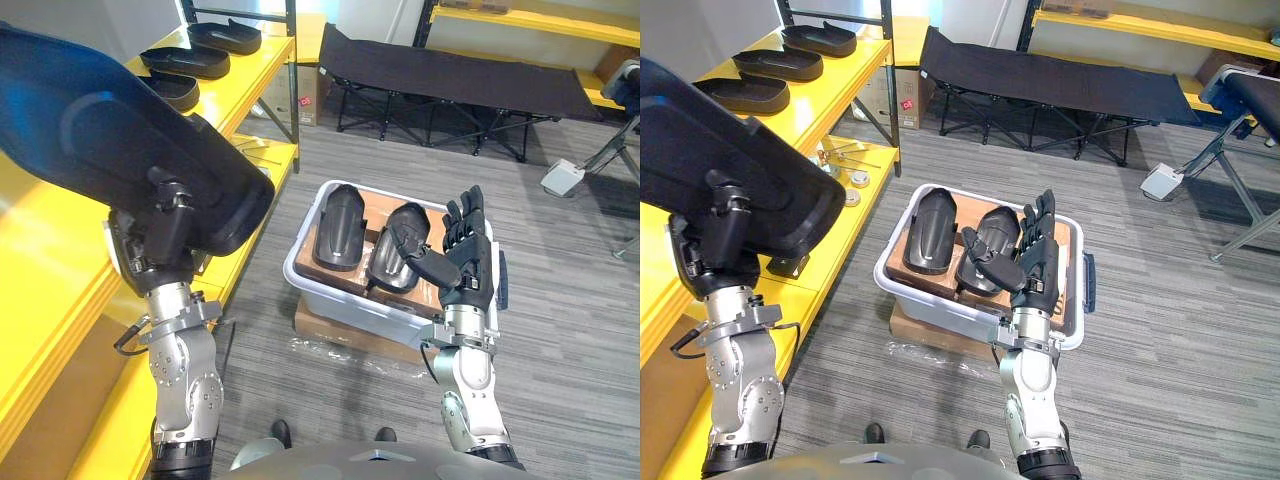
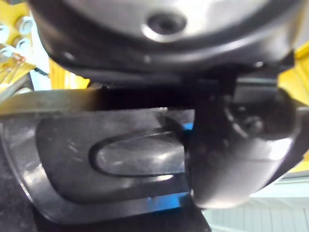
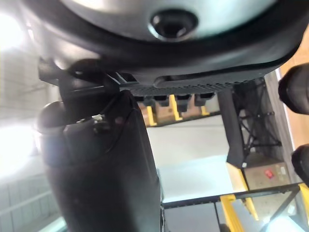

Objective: Walk over and take three plastic housings, then place them on the shelf

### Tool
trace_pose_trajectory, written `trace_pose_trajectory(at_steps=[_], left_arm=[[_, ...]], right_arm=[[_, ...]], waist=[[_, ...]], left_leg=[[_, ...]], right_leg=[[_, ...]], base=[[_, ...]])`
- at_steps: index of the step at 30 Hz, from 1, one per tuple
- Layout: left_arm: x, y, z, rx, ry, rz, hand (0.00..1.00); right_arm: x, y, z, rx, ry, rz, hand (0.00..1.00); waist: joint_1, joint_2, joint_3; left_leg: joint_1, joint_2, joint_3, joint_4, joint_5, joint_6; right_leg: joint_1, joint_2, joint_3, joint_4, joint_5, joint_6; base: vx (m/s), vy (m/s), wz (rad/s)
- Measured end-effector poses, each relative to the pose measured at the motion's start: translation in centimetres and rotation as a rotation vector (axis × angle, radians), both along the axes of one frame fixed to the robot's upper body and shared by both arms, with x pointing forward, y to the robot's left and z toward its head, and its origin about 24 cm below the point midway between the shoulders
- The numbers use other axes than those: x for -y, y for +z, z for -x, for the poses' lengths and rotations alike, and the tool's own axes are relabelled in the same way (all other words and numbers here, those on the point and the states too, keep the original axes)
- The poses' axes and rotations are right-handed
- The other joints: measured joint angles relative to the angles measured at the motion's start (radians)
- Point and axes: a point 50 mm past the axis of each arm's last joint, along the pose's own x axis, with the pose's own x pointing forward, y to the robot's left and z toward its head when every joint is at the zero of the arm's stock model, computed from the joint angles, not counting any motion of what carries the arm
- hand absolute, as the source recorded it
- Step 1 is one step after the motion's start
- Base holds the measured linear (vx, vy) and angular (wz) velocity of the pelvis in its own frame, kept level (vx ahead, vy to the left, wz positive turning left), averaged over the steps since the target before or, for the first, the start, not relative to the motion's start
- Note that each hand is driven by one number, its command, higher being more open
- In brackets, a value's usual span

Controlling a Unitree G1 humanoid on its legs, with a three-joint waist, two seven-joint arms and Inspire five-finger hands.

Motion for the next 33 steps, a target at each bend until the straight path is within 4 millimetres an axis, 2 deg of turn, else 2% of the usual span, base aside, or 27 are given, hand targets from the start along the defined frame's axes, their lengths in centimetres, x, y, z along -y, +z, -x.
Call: trace_pose_trajectory(at_steps=[3,7,9,11,14,17,19,20,21,22,23,24,28,30,31,32,33], left_arm=[[0.0,-1.2,0.6,-0.052,-0.056,0.011,0.0],[0.1,-2.0,1.3,-0.102,-0.085,-0.013,0.0],[0.1,-2.2,1.5,-0.119,-0.08,-0.046,0.0],[0.2,-2.4,1.7,-0.136,-0.113,-0.065,0.0],[-0.1,-2.6,2.1,-0.152,-0.12,-0.078,0.0],[-1.1,-2.7,3.5,-0.166,-0.09,-0.088,0.0],[-1.4,-2.7,3.6,-0.159,-0.097,-0.093,0.0],[-1.5,-2.6,3.7,-0.149,-0.107,-0.104,0.0],[-1.5,-2.5,3.6,-0.132,-0.132,-0.101,0.0],[-1.1,-2.4,3.5,-0.119,-0.163,-0.107,0.0],[-0.9,-2.4,3.5,-0.109,-0.196,-0.122,0.0],[-0.8,-2.4,3.5,-0.107,-0.202,-0.125,0.0],[-1.0,-2.3,3.5,-0.107,-0.205,-0.138,0.0],[-0.8,-2.2,3.5,-0.097,-0.234,-0.151,0.0],[-0.5,-2.1,3.4,-0.088,-0.272,-0.17,0.0],[-0.2,-1.9,3.1,-0.074,-0.318,-0.2,0.0],[0.1,-1.8,3.0,-0.067,-0.343,-0.209,0.0]], right_arm=[[0.7,-0.3,0.0,-0.023,-0.004,-0.01,1.0],[0.3,-1.2,-0.4,-0.081,0.057,-0.044,1.0],[-0.9,-2.0,-0.9,-0.131,0.142,-0.032,1.0],[-2.9,-3.2,-1.2,-0.206,0.306,0.026,1.0],[-5.5,-3.8,-1.5,-0.239,0.49,0.127,1.0],[-7.5,-3.6,-1.6,-0.219,0.608,0.199,1.0],[-7.4,-3.4,-1.9,-0.212,0.601,0.203,1.0],[-7.1,-3.2,-2.1,-0.206,0.584,0.204,1.0],[-6.6,-3.2,-2.2,-0.208,0.557,0.201,1.0],[-6.0,-3.3,-2.3,-0.216,0.527,0.203,1.0],[-5.3,-3.4,-2.5,-0.227,0.495,0.209,1.0],[-5.1,-3.3,-2.6,-0.225,0.486,0.22,1.0],[-5.0,-2.8,-2.9,-0.2,0.486,0.247,1.0],[-4.8,-3.0,-2.8,-0.208,0.476,0.241,1.0],[-4.4,-3.2,-2.6,-0.22,0.456,0.234,1.0],[-3.9,-3.4,-2.3,-0.228,0.427,0.225,1.0],[-3.5,-3.4,-2.2,-0.232,0.411,0.221,1.0]], waist=[[-0.005,0.004,0.002],[0.014,0.022,0.01],[0.02,0.032,0.007],[0.05,0.043,0.006],[0.096,0.046,0.007],[0.137,0.049,0.007],[0.154,0.054,0.007],[0.15,0.059,0.01],[0.138,0.065,0.014],[0.131,0.072,0.021],[0.149,0.068,0.024],[0.152,0.068,0.024],[0.153,0.072,0.031],[0.142,0.073,0.042],[0.131,0.071,0.045],[0.115,0.063,0.046],[0.11,0.063,0.046]], left_leg=[[0.001,0.0,0.001,0.0,-0.002,-0.001],[-0.002,0.001,-0.008,-0.002,-0.002,-0.001],[-0.003,0.0,-0.028,-0.005,0.001,-0.001],[-0.005,-0.002,-0.067,-0.005,0.007,-0.002],[-0.007,-0.005,-0.121,-0.005,0.014,-0.007],[-0.015,-0.011,-0.186,0.0,0.018,-0.008],[-0.043,-0.019,-0.212,-0.002,0.025,-0.004],[-0.065,-0.006,-0.17,0.004,0.01,0.02],[-0.076,0.013,-0.109,0.012,0.021,0.026],[-0.079,0.021,-0.087,0.02,0.057,0.017],[-0.076,0.003,-0.102,0.021,0.065,0.023],[-0.077,-0.005,-0.11,0.025,0.066,0.024],[-0.077,-0.037,-0.112,0.035,0.05,0.035],[-0.076,-0.048,-0.11,0.038,0.038,0.047],[-0.081,-0.052,-0.111,0.039,0.038,0.048],[-0.096,-0.058,-0.114,0.04,0.04,0.05],[-0.103,-0.059,-0.119,0.038,0.043,0.053]], right_leg=[[0.0,0.0,0.0,0.0,-0.001,0.0],[0.002,0.002,-0.011,0.0,-0.003,0.0],[0.01,0.002,-0.032,0.0,-0.006,0.001],[0.033,0.005,-0.076,-0.001,-0.011,0.002],[0.063,0.01,-0.13,-0.001,-0.021,0.006],[0.096,0.014,-0.198,0.003,-0.026,0.001],[0.111,0.01,-0.262,0.013,-0.027,0.001],[0.118,0.001,-0.314,0.028,-0.028,0.002],[0.132,0.0,-0.352,0.042,-0.029,0.002],[0.148,-0.008,-0.38,0.063,-0.033,0.006],[0.155,-0.029,-0.393,0.087,-0.043,0.015],[0.16,-0.036,-0.394,0.092,-0.046,0.014],[0.167,-0.073,-0.385,0.116,-0.064,0.009],[0.155,-0.099,-0.332,0.17,-0.117,-0.008],[0.137,-0.103,-0.258,0.2,-0.172,-0.041],[0.12,-0.097,-0.196,0.211,-0.225,-0.024],[0.109,-0.092,-0.175,0.218,-0.234,-0.008]], base=[[0.0,0.002,-0.01],[-0.01,0.0,0.05],[-0.02,-0.007,0.26],[0.0,-0.014,0.48],[0.01,-0.016,0.55],[0.01,-0.002,0.73],[-0.03,0.046,1.01],[-0.06,0.091,1.27],[-0.04,0.112,1.51],[-0.01,0.153,1.26],[0.01,0.149,0.81],[-0.01,0.182,0.52],[-0.07,0.115,0.1],[-0.13,0.046,0.07],[-0.11,-0.02,0.43],[-0.09,-0.05,0.54],[-0.06,-0.079,0.61]])
